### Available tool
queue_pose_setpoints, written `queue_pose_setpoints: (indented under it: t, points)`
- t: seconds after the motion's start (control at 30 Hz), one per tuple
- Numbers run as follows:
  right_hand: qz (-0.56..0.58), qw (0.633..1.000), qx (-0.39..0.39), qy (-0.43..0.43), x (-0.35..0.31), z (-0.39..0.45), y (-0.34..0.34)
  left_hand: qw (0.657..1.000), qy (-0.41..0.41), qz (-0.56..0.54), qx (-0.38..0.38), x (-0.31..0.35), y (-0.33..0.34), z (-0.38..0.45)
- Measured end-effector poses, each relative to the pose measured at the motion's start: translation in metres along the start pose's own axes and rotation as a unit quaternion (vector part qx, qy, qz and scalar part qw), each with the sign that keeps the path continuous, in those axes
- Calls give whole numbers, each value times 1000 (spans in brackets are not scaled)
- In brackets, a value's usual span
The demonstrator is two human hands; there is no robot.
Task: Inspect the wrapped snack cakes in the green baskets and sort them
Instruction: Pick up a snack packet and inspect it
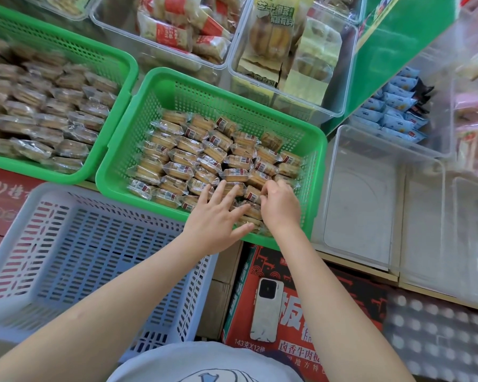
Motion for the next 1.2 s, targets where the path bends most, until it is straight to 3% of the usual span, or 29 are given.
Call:
queue_pose_setpoints:
  t: [0.1, 0.3, 0.53, 0.63, 0.7, 0.73, 0.83, 0.87, 0.93, 1.03, 1.13, 1.2]
  points:
    - [-13, 999, 11, -28, -1, -2, 2, 1000, -3, -4, -1, 1, 0, 0]
    - [86, 994, 20, -58, 1, -14, -15, 1000, -4, -4, -8, 1, -1, 0]
    - [225, 955, 189, -21, 11, -32, -56, 1000, -5, -18, 2, -1, -1, -1]
    - [334, 920, 200, 36, 18, -41, -78, 984, -18, -175, 37, 1, -12, -8]
    - [417, 888, 179, 69, 21, -50, -88, 916, -51, -390, 81, 8, -30, -20]
    - [456, 872, 156, 82, 20, -57, -93, 853, -69, -511, 83, 13, -40, -28]
    - [541, 832, 61, 109, 9, -84, -98, 607, -54, -792, 41, 31, -66, -52]
    - [541, 833, 38, 108, 5, -94, -97, 561, -39, -826, 39, 34, -70, -59]
    - [540, 835, 0, 106, 0, -113, -95, 533, -20, -845, 47, 37, -74, -75]
    - [575, 811, -35, 103, -2, -140, -94, 528, -8, -848, 32, 39, -71, -97]
    - [563, 823, -49, 51, -7, -165, -95, 536, 11, -844, -1, 47, -68, -117]
    - [576, 816, -24, 42, -12, -178, -99, 524, 26, -851, -15, 54, -67, -130]
Point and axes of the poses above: each hand's wrist, its own z-axis towards the middle knuckle, its own y-axis out of the palm, x = y × z, the point moved 1 cm from there along z, towards the middle knuckle, and after that the axes turned 2 degrees about -x, right-handed, at the moved point
